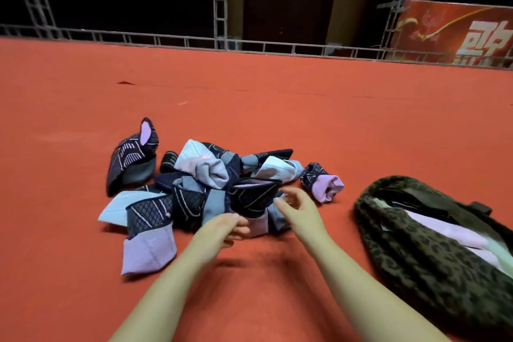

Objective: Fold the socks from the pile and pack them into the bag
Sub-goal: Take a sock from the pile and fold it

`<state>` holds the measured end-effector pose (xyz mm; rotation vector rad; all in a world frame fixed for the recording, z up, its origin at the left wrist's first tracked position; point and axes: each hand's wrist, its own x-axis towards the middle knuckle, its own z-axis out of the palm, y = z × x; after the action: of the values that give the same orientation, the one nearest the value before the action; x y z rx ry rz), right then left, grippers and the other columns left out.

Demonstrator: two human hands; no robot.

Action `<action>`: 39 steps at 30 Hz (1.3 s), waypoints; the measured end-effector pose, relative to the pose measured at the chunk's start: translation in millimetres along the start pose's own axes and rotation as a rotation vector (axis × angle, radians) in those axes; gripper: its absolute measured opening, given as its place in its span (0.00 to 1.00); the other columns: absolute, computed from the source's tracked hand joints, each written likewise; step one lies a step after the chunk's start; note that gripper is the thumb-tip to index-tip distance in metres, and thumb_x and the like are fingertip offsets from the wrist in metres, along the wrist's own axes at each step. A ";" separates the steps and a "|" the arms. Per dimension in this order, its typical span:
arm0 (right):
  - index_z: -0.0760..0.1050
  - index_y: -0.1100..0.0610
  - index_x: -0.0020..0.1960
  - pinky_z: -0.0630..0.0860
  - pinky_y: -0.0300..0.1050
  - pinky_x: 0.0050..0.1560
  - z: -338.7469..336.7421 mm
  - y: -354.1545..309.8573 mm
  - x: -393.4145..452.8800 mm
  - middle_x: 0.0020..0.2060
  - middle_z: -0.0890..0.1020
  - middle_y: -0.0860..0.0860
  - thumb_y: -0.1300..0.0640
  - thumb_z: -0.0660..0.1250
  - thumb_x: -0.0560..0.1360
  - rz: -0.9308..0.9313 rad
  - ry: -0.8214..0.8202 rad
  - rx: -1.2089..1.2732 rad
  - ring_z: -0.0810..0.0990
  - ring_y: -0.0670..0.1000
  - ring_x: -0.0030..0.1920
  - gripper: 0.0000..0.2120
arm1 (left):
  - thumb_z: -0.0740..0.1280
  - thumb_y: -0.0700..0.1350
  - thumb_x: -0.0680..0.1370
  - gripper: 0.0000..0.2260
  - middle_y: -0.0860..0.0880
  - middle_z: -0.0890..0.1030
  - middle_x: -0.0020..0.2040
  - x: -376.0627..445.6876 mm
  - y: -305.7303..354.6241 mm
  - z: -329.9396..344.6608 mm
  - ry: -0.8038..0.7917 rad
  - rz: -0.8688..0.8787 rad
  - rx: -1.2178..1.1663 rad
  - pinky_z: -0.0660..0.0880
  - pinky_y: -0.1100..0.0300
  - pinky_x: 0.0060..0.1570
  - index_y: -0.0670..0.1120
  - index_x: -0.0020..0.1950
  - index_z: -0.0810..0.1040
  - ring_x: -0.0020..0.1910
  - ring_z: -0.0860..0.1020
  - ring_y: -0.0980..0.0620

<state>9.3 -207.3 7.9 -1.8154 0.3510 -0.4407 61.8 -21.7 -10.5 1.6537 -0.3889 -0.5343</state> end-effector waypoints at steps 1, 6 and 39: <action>0.73 0.54 0.58 0.70 0.28 0.45 4.8 -6.0 2.9 0.47 0.78 0.46 0.58 0.72 0.72 -0.012 0.032 0.002 0.76 0.45 0.48 0.16 | 0.62 0.49 0.78 0.07 0.56 0.83 0.34 -1.8 4.5 -4.7 0.034 0.037 -0.026 0.68 0.63 0.38 0.48 0.46 0.77 0.32 0.77 0.63; 0.72 0.47 0.52 0.68 0.38 0.51 18.1 -29.6 21.5 0.47 0.76 0.43 0.57 0.75 0.68 -0.122 -0.052 -0.243 0.74 0.42 0.49 0.17 | 0.66 0.53 0.70 0.08 0.52 0.82 0.40 4.2 17.4 -15.4 0.218 0.154 -0.080 0.69 0.62 0.40 0.49 0.43 0.78 0.41 0.78 0.53; 0.71 0.60 0.47 0.76 0.38 0.25 -56.6 18.2 -24.7 0.38 0.79 0.55 0.54 0.63 0.79 0.382 0.158 0.243 0.80 0.47 0.30 0.09 | 0.68 0.49 0.65 0.06 0.54 0.72 0.31 -13.3 -13.1 15.0 -0.299 0.237 0.353 0.69 0.59 0.33 0.50 0.37 0.73 0.32 0.70 0.56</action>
<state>-39.2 -249.1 1.8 -1.4395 0.7077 -0.3412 41.8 -25.0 -23.3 1.8337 -0.9311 -0.5565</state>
